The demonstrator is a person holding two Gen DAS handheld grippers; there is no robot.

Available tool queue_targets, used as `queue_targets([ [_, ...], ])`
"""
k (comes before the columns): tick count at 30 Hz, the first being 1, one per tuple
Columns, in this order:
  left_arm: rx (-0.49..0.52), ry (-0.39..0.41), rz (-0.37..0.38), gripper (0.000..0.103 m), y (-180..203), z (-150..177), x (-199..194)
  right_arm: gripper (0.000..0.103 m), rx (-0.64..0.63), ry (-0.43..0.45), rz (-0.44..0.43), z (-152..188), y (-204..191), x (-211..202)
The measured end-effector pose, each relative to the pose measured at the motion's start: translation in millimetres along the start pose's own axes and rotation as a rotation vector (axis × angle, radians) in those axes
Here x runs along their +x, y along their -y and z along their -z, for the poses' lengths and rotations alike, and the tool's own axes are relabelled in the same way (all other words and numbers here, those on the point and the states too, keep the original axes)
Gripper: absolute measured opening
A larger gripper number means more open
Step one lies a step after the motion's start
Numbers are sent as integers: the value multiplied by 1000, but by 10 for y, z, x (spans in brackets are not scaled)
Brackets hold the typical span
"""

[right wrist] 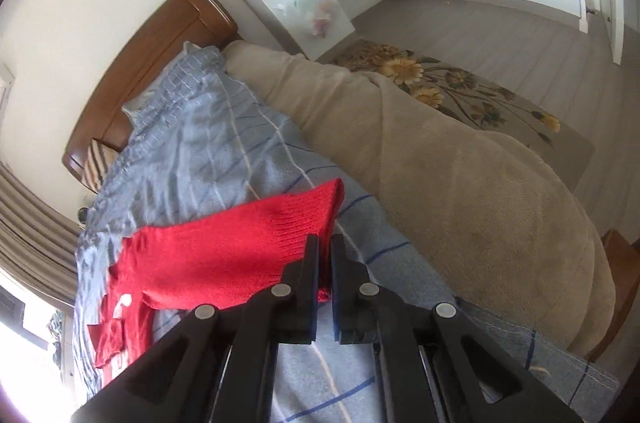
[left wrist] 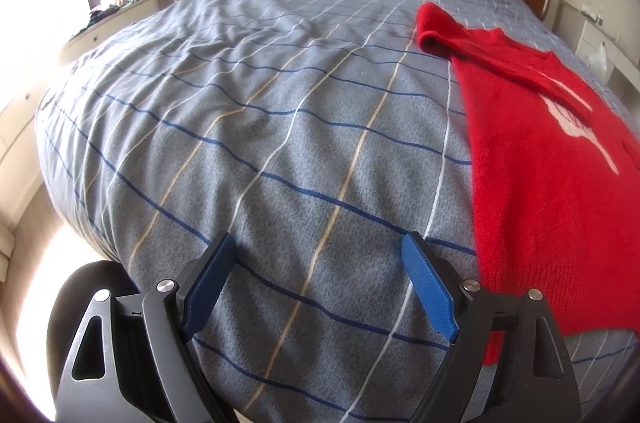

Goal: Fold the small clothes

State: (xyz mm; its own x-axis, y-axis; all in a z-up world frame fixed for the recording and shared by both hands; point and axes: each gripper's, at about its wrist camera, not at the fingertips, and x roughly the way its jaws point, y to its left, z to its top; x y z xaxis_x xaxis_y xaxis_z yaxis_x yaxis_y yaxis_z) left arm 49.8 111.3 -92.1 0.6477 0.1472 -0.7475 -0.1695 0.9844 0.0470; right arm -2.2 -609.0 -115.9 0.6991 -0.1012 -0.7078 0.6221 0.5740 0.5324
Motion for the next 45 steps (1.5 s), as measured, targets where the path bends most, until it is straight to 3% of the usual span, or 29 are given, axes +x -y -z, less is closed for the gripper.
queue_targets([
  [2, 6, 2, -1, 86, 2, -2, -7, 4, -6, -41, 44, 38, 57, 130],
  [6, 52, 3, -13, 86, 36, -59, -108, 6, -57, -35, 95, 121, -2, 146],
  [8, 121, 52, -11, 86, 111, -187, -272, 19, -102, -29, 149, 149, -74, 85],
  [10, 186, 129, 12, 86, 221, -424, -492, 52, -142, 19, 189, 175, -155, -93],
  [12, 248, 204, 73, 88, 397, -731, -690, 56, -197, 117, 195, 249, -292, -381],
  [15, 373, 260, 215, 97, 877, -1215, -812, 64, -322, 207, 146, 482, -589, -738],
  [18, 607, 191, 318, 98, 1663, -1436, -575, 69, -404, 222, 61, 884, -840, -907],
  [21, 856, 211, 267, 97, 2404, -1264, -240, 69, -450, 164, -17, 1362, -999, -867],
  [23, 1016, 184, 250, 91, 2768, -1090, 28, 69, -467, 114, -66, 1663, -1058, -805],
  [25, 1109, 128, 229, 87, 3010, -971, 291, 69, -486, 86, -95, 1920, -1105, -774],
  [27, 1141, 101, 215, 85, 3151, -937, 483, 69, -516, 81, -114, 2102, -1149, -779],
  [31, 1064, 77, 257, 85, 3245, -1059, 571, 69, -617, 117, -103, 2322, -1211, -814],
  [33, 1014, 24, 296, 58, 3279, -1130, 644, 69, -624, 114, -114, 2324, -1225, -793],
  [34, 980, -23, 316, 13, 3280, -1163, 689, 69, -624, 119, -117, 2317, -1236, -783],
  [35, 944, -36, 300, 8, 3261, -1195, 695, 69, -630, 124, -118, 2317, -1243, -780],
  [38, 771, -1, 354, 8, 2913, -1458, 540, 69, -637, 134, -115, 2326, -1253, -770],
  [41, 477, 26, 354, 8, 2093, -1932, 417, 69, -625, 150, -118, 2344, -1219, -813],
  [43, 238, 40, 303, 8, 1298, -2200, 411, 69, -615, 160, -119, 2330, -1201, -828],
  [45, 30, 48, 190, 8, 463, -2326, 495, 69, -609, 162, -120, 2326, -1206, -821],
])
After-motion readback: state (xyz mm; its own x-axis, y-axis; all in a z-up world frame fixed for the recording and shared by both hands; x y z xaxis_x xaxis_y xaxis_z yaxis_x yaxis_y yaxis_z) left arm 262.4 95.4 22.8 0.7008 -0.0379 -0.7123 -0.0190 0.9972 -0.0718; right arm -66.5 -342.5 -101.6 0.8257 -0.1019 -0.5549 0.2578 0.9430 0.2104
